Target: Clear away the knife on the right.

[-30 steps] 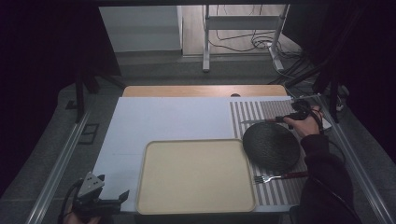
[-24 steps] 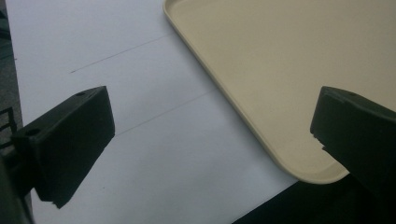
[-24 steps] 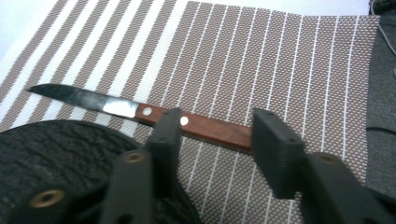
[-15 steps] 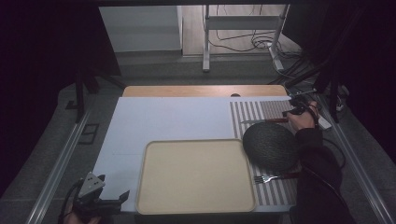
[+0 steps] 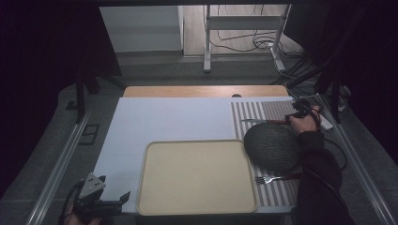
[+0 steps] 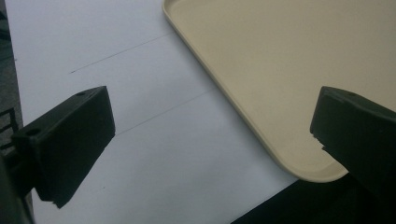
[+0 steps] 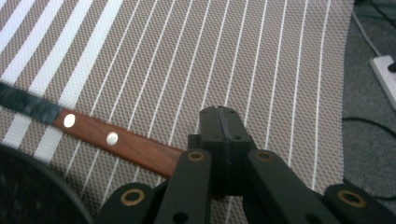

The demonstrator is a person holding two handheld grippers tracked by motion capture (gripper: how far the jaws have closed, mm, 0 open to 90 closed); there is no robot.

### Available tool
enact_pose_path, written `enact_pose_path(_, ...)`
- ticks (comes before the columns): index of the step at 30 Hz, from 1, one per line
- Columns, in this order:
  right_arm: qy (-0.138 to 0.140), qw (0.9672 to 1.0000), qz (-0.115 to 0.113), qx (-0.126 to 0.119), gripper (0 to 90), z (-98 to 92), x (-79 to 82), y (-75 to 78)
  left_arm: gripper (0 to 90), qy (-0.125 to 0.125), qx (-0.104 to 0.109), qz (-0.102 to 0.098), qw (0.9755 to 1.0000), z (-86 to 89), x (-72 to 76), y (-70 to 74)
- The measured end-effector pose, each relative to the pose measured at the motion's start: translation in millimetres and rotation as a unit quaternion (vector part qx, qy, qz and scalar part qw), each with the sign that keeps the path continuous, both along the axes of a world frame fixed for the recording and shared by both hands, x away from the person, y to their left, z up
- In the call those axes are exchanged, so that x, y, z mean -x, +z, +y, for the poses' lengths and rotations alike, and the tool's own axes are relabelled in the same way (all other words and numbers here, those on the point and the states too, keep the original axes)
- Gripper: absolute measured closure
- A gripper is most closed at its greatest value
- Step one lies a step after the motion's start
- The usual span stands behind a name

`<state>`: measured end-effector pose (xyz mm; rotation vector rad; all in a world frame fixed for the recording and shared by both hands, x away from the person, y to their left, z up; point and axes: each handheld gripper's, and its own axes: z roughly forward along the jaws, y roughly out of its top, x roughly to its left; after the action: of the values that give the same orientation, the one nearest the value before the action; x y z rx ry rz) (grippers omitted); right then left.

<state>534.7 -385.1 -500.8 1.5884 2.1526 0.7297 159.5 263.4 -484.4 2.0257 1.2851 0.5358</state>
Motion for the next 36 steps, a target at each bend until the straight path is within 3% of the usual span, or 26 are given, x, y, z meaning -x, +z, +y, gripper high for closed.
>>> enact_pose_path(14,0.004,0.9996,0.028,-0.007,90.0,-7.4,24.8,3.1,0.0,-0.004,-0.010,0.001,0.9999,-2.3,-0.1,0.0)
enact_pose_path(17,0.005,0.9995,0.028,-0.014,90.0,-9.0,25.8,2.9,0.0,-0.005,-0.013,0.000,0.9999,-3.1,-0.1,-0.1)
enact_pose_path(20,0.006,0.9997,0.024,-0.006,89.8,-7.8,24.9,4.0,0.0,-0.005,-0.013,0.001,0.9999,-3.3,-0.2,-0.1)
enact_pose_path(26,0.013,0.9997,-0.012,-0.015,68.1,0.9,23.6,16.5,0.0,-0.004,-0.014,0.001,0.9999,-3.6,-0.3,-0.2)
enact_pose_path(32,0.035,0.9992,-0.017,-0.011,44.9,16.7,19.5,21.5,0.0,-0.004,-0.014,0.001,0.9999,-3.6,-0.3,-0.3)
enact_pose_path(36,0.051,0.9985,-0.018,-0.003,34.7,27.3,13.9,20.8,0.0,-0.004,-0.014,0.001,0.9999,-3.6,-0.3,-0.3)
